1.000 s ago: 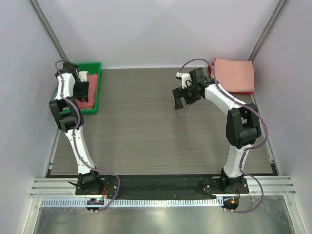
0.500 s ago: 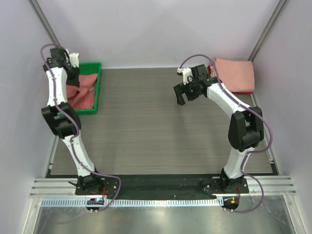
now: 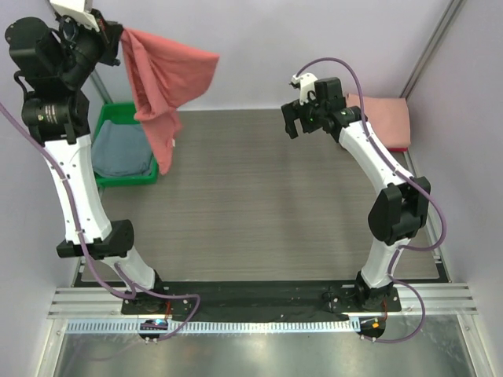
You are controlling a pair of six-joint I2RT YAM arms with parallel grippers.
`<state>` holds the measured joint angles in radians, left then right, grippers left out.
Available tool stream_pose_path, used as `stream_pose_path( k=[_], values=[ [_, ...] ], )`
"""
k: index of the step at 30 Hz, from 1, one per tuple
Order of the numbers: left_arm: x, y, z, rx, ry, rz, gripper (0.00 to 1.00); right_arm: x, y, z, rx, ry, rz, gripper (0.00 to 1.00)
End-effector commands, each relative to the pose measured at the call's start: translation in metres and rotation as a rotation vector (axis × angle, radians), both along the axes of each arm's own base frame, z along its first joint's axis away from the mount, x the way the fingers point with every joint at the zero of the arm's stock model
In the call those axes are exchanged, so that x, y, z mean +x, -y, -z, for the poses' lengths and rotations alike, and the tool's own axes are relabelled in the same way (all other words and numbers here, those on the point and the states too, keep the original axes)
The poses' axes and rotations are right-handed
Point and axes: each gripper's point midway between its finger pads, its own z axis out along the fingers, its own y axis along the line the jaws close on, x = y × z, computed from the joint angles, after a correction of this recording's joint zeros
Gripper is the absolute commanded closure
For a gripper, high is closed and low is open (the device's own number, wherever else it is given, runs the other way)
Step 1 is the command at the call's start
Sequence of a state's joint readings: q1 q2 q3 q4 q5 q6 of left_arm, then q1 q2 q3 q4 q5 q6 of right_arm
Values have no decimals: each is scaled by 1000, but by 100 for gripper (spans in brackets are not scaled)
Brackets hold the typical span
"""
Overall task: Fold and stack the t-shirts
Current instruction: Move the tshirt to the center of the board
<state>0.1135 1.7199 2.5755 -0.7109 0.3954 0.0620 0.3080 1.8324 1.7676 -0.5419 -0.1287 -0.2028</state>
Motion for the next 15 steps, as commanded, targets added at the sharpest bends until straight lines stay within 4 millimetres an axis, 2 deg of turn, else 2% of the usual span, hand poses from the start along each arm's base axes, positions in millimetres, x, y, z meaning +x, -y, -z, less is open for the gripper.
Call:
stream_pose_path(
  k=[1, 2, 3, 5, 9, 10, 11, 12, 13, 14, 15],
  values=[
    [-21, 54, -34, -48, 106, 187, 100, 7, 20, -49, 9, 128, 98, 0],
    [-22, 62, -32, -44, 101, 215, 100, 4, 24, -56, 4, 143, 97, 0],
    [-22, 93, -20, -39, 69, 293, 100, 2, 26, -60, -2, 156, 91, 0],
    [-17, 113, 1, -43, 5, 338, 100, -8, 29, -66, -18, 176, 39, 0],
    [10, 157, 83, -100, -246, 442, 100, -25, 34, -67, -38, 180, -2, 0],
    [25, 164, 117, -152, -345, 440, 100, -31, 35, -63, -44, 167, -15, 0],
    [35, 165, 133, -183, -388, 426, 100, -37, 37, -51, -68, 145, -38, 0],
    [55, 169, 165, -203, -465, 417, 100, -44, 37, -55, -69, 152, -52, 0],
    [63, 172, 174, -212, -487, 422, 100, -49, 35, -52, -66, 146, -71, 0],
    [73, 173, 182, -218, -502, 416, 100, -56, 35, -39, -74, 109, -86, 0],
    [94, 173, 208, -232, -552, 377, 100, -61, 36, -36, -77, 99, -95, 0]
  ],
)
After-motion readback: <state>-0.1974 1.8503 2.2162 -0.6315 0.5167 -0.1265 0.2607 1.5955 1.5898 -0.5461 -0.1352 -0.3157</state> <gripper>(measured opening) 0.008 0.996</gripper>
